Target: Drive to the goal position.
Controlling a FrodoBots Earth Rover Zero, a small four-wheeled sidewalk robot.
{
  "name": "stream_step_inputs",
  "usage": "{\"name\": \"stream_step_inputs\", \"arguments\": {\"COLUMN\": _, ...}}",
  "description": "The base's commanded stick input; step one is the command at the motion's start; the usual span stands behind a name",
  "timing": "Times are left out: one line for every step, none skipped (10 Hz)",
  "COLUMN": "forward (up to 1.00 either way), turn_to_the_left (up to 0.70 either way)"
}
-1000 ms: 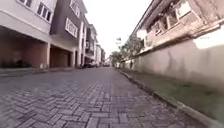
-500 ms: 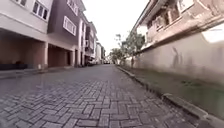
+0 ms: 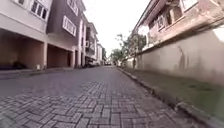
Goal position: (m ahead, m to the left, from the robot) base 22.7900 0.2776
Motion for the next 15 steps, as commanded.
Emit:
{"name": "stream_step_inputs", "arguments": {"forward": 0.7, "turn_to_the_left": 0.0}}
{"name": "stream_step_inputs", "arguments": {"forward": 0.7, "turn_to_the_left": 0.0}}
{"name": "stream_step_inputs", "arguments": {"forward": 0.7, "turn_to_the_left": 0.0}}
{"name": "stream_step_inputs", "arguments": {"forward": 0.7, "turn_to_the_left": 0.0}}
{"name": "stream_step_inputs", "arguments": {"forward": 0.7, "turn_to_the_left": 0.0}}
{"name": "stream_step_inputs", "arguments": {"forward": 0.7, "turn_to_the_left": 0.0}}
{"name": "stream_step_inputs", "arguments": {"forward": 0.7, "turn_to_the_left": 0.0}}
{"name": "stream_step_inputs", "arguments": {"forward": 0.7, "turn_to_the_left": 0.0}}
{"name": "stream_step_inputs", "arguments": {"forward": 0.7, "turn_to_the_left": 0.0}}
{"name": "stream_step_inputs", "arguments": {"forward": 0.7, "turn_to_the_left": 0.0}}
{"name": "stream_step_inputs", "arguments": {"forward": 0.7, "turn_to_the_left": 0.0}}
{"name": "stream_step_inputs", "arguments": {"forward": 0.7, "turn_to_the_left": 0.0}}
{"name": "stream_step_inputs", "arguments": {"forward": 0.7, "turn_to_the_left": 0.0}}
{"name": "stream_step_inputs", "arguments": {"forward": 0.7, "turn_to_the_left": 0.0}}
{"name": "stream_step_inputs", "arguments": {"forward": 0.7, "turn_to_the_left": 0.0}}
